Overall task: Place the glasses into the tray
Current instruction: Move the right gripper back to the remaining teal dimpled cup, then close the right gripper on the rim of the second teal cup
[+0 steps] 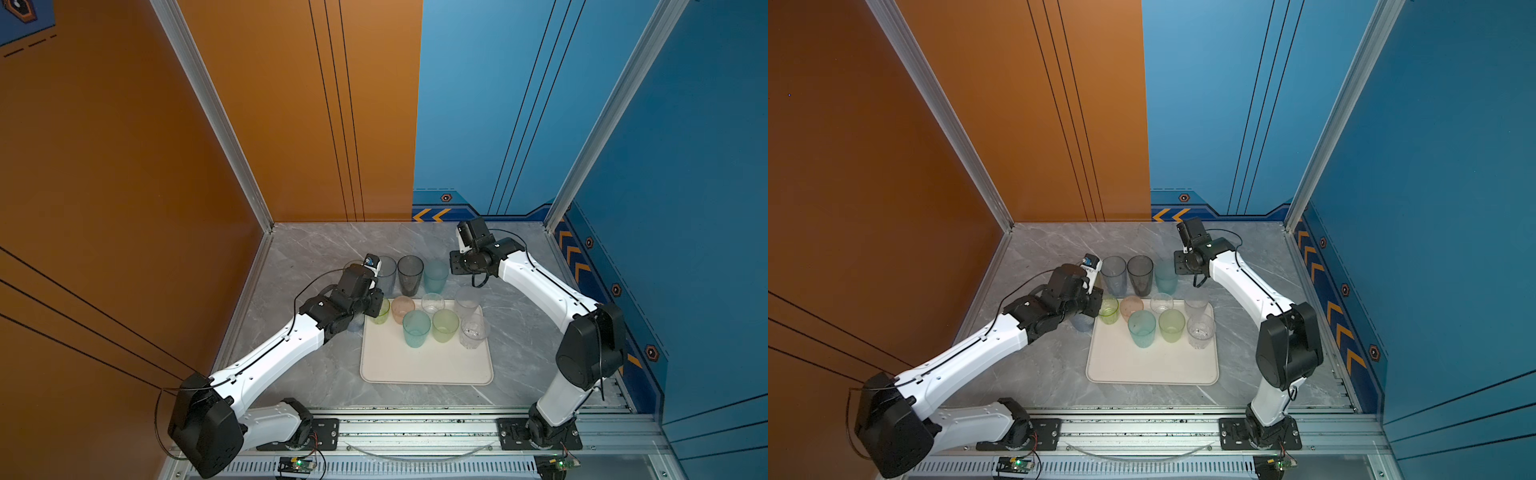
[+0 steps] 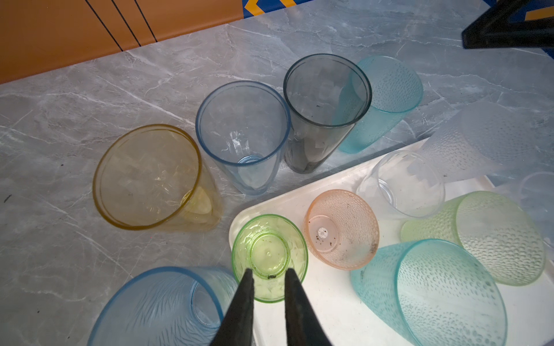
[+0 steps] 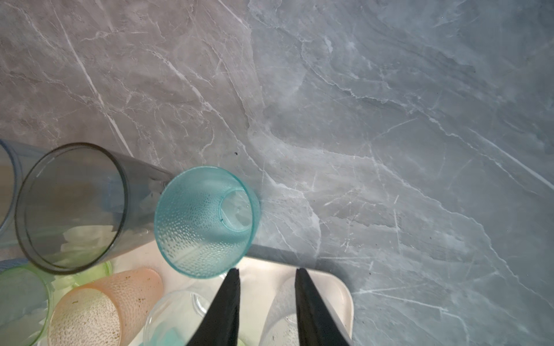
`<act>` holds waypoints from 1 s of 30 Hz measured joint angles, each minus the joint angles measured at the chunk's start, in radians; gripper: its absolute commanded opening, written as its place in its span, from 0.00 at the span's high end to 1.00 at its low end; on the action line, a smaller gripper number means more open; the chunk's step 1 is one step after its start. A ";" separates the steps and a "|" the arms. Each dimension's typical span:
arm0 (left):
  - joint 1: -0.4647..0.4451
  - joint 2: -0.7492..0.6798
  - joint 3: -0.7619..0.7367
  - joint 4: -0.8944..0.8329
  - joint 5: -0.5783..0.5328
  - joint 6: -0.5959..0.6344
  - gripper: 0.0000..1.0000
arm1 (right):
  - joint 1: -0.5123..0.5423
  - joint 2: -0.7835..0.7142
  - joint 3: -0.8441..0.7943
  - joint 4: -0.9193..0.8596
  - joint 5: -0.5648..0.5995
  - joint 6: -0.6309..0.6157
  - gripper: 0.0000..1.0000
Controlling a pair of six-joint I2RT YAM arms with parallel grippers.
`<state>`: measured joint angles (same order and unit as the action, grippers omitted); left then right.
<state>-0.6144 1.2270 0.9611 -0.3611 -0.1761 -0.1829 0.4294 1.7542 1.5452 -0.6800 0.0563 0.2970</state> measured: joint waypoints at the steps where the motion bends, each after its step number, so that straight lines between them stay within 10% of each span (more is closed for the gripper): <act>1: 0.000 0.000 0.000 0.000 0.000 0.002 0.79 | 0.002 0.014 0.012 -0.001 0.000 0.000 0.70; 30: 0.068 -0.005 -0.013 0.006 0.025 0.010 0.79 | 0.009 0.240 0.199 -0.116 0.026 -0.008 0.75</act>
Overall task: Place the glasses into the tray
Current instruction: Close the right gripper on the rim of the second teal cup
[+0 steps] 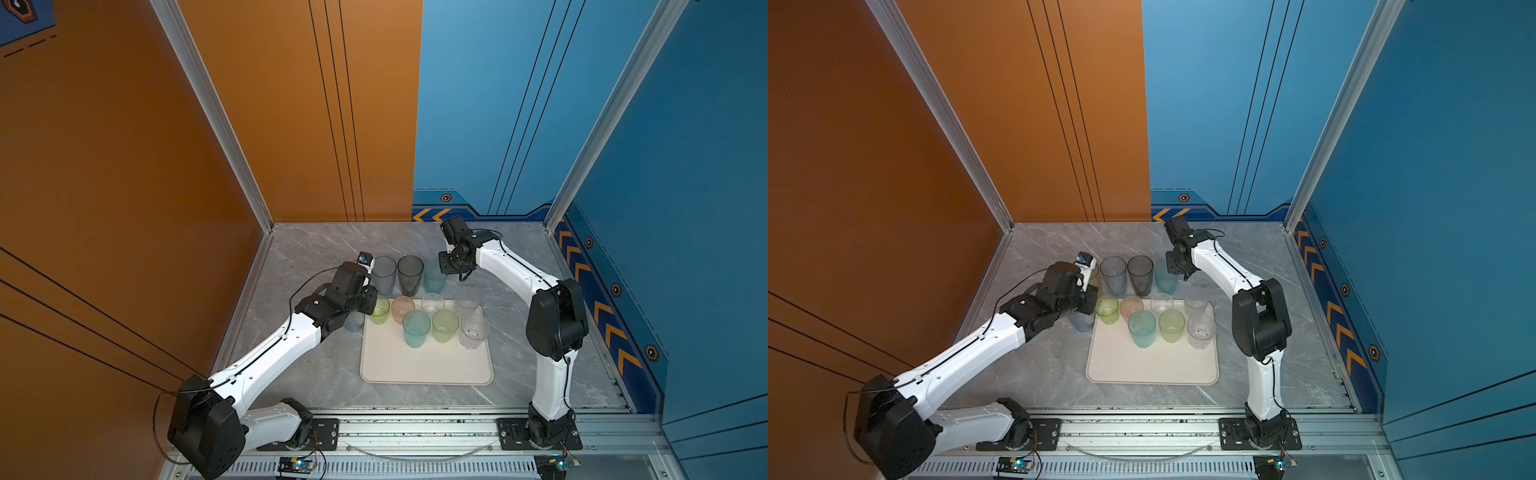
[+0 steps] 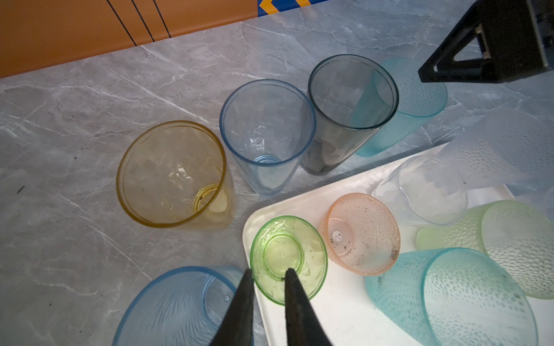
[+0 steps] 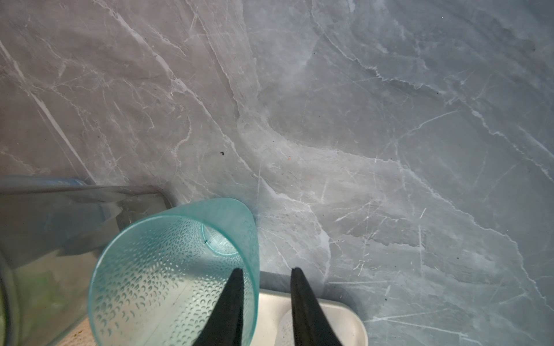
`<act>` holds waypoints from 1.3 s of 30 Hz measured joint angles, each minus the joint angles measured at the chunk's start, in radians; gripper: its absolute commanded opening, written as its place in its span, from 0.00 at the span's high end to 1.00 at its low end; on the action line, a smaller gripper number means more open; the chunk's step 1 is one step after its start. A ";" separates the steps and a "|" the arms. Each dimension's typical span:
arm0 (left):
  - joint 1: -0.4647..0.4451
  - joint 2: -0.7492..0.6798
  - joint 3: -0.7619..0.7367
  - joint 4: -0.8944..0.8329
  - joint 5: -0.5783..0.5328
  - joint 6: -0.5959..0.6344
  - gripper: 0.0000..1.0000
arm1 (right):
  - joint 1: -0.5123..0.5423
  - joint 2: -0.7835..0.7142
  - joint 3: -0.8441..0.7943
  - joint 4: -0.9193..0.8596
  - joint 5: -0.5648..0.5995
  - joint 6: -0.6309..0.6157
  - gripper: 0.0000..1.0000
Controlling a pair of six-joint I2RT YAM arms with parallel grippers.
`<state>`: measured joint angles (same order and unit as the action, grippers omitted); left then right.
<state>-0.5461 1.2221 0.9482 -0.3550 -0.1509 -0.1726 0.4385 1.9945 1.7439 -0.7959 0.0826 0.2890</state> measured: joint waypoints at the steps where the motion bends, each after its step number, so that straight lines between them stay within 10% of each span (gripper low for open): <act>1: 0.002 0.000 0.000 0.000 0.002 0.000 0.79 | 0.000 0.003 0.006 -0.001 0.000 0.000 0.76; 39: 0.043 -0.072 -0.064 0.000 0.032 0.000 0.79 | 0.022 0.106 0.119 -0.069 0.001 -0.011 0.91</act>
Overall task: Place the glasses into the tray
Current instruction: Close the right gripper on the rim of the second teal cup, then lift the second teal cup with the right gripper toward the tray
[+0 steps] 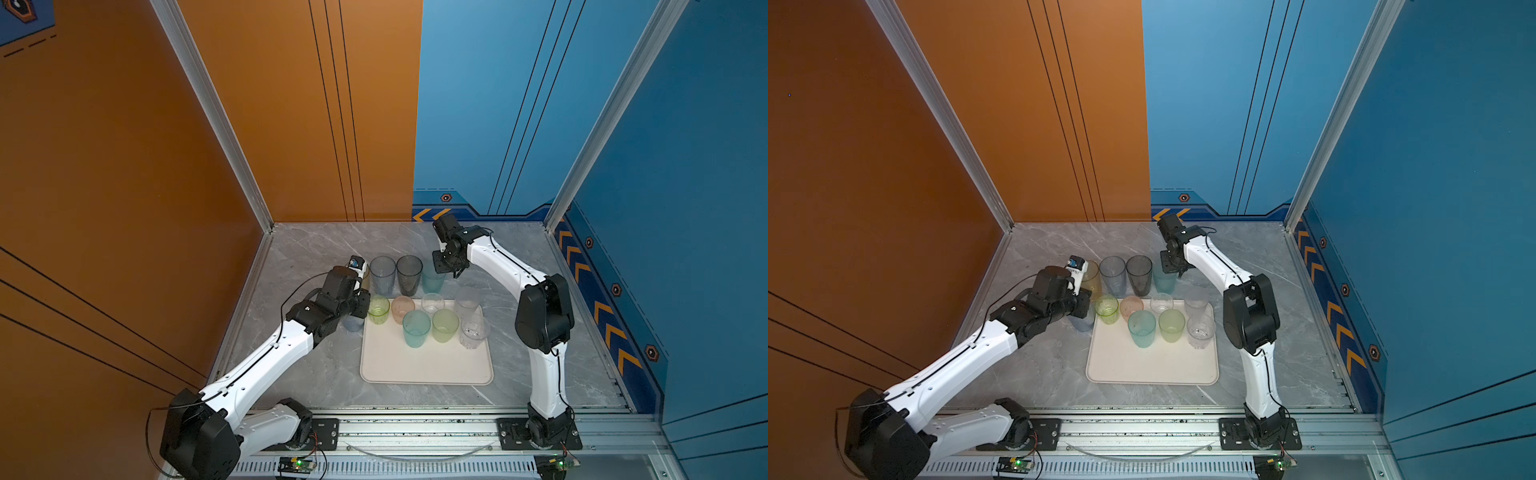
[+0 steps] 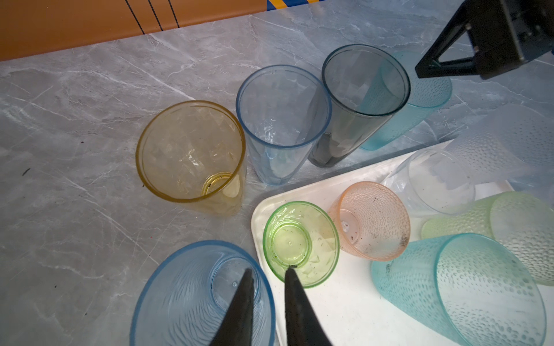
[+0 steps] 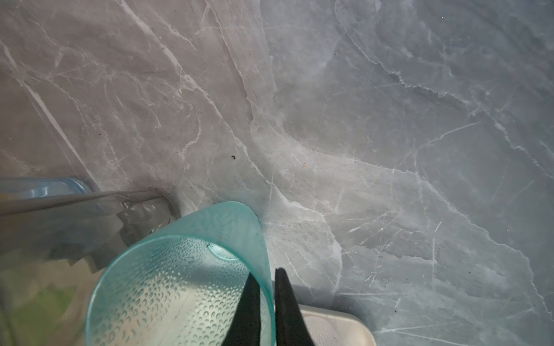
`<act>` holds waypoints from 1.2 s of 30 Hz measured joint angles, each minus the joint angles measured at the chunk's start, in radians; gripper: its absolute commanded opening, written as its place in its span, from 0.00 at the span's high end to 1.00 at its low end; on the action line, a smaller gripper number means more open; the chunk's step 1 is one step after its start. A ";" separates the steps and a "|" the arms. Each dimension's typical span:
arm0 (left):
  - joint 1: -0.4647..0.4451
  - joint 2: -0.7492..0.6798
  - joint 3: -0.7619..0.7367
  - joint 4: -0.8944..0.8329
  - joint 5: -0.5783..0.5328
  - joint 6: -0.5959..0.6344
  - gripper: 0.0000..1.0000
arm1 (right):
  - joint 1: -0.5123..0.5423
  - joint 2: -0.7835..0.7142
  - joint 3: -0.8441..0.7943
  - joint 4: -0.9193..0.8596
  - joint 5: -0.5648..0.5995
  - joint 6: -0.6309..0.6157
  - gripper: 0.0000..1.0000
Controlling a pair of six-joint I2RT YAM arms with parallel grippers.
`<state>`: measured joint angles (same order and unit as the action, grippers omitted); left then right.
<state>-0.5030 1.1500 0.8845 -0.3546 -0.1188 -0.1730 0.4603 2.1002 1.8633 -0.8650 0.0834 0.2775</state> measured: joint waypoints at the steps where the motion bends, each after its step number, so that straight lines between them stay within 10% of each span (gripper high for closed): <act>1: 0.000 -0.002 0.000 0.000 0.000 0.000 0.79 | 0.000 0.006 0.001 0.000 0.000 -0.001 0.92; 20: 0.005 -0.001 0.000 0.000 0.012 -0.001 0.79 | -0.017 -0.057 -0.045 -0.016 0.080 -0.018 1.00; 36: 0.005 -0.018 0.000 -0.009 0.011 -0.017 0.76 | 0.032 -0.576 -0.290 0.004 0.152 -0.073 1.00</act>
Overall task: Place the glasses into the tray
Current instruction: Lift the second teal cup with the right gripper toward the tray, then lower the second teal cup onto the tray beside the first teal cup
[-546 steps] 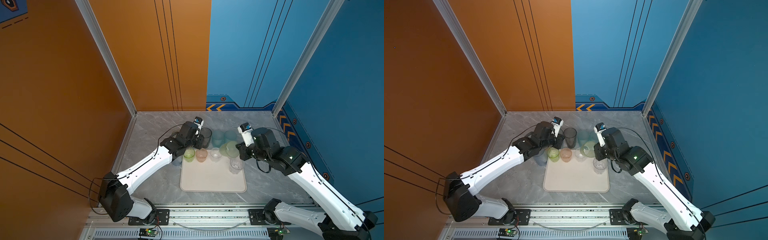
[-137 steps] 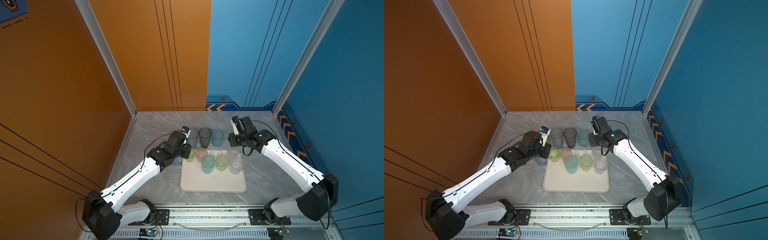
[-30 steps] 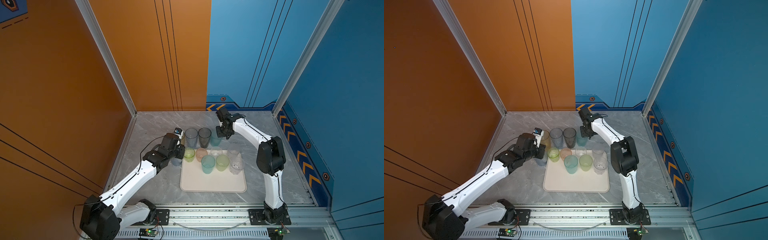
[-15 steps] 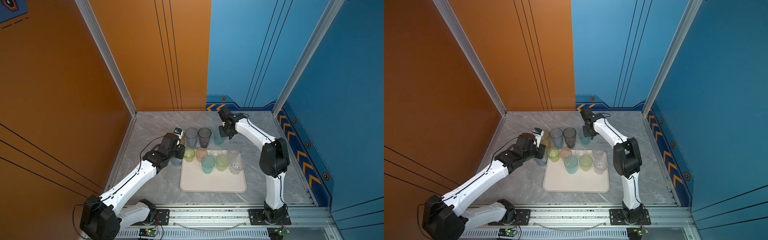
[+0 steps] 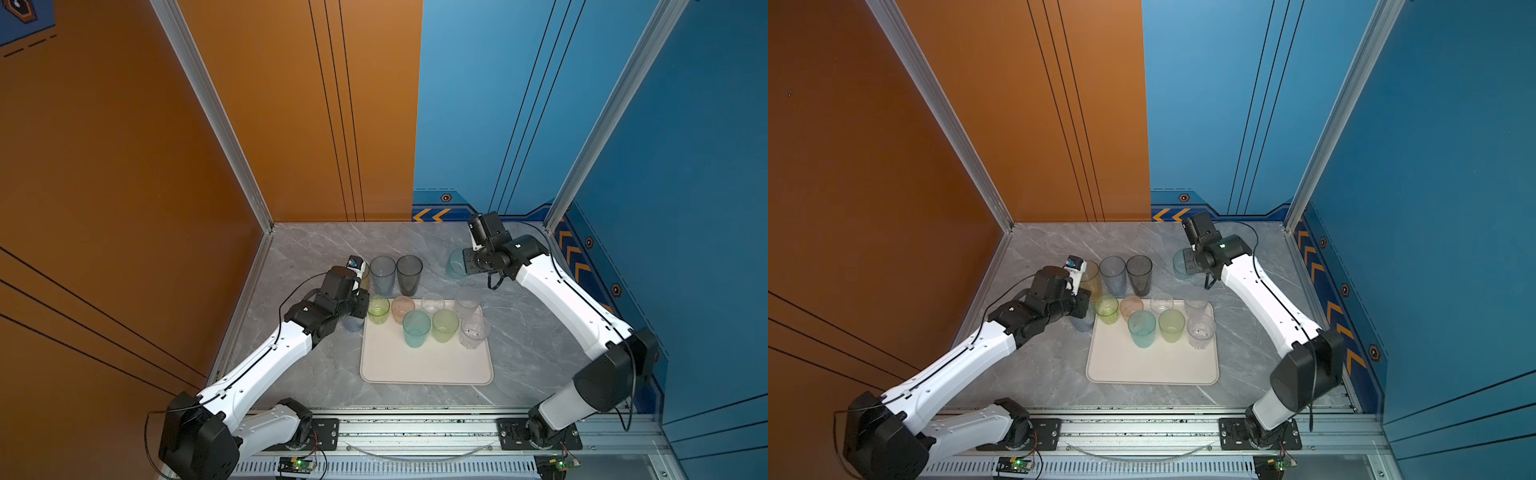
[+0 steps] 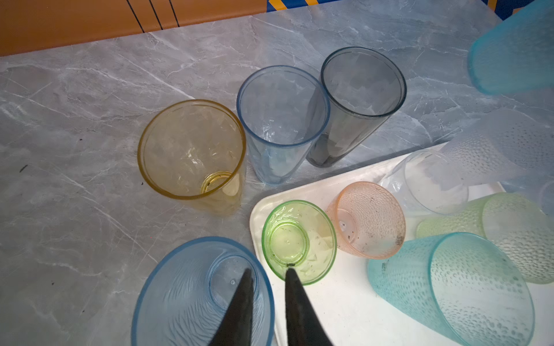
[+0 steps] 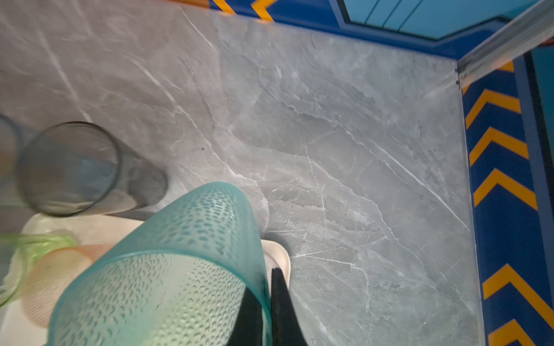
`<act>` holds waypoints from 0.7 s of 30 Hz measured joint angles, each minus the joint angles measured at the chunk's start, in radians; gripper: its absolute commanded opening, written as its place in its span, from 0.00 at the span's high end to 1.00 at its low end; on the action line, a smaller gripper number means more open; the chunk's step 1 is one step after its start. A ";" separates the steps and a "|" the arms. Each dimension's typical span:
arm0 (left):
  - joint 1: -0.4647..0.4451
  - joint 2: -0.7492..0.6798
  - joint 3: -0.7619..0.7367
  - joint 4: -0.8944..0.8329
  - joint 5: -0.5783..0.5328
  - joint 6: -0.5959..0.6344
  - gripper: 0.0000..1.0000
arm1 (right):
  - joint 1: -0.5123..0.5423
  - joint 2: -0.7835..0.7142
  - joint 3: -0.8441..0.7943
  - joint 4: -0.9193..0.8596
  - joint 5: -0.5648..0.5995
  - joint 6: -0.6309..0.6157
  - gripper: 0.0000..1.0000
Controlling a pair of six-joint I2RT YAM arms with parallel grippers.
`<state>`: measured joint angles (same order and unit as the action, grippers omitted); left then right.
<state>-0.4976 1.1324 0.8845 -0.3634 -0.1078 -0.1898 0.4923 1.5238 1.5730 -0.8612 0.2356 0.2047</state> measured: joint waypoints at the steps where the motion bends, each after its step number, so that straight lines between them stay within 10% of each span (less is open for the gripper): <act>1: 0.000 -0.003 0.000 0.000 0.000 -0.003 0.76 | 0.020 -0.027 -0.001 0.002 -0.003 -0.007 1.00; 9: -0.004 -0.005 0.011 -0.007 0.023 -0.018 0.77 | 0.261 -0.133 0.002 0.015 -0.058 -0.072 1.00; 21: -0.021 -0.108 0.014 -0.007 0.006 -0.021 0.76 | 0.484 0.092 0.029 0.006 -0.146 -0.142 1.00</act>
<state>-0.5182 1.0248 0.8982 -0.3706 -0.1017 -0.2111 0.9768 1.6161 1.6024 -0.8555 0.0895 0.0624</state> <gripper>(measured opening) 0.239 0.048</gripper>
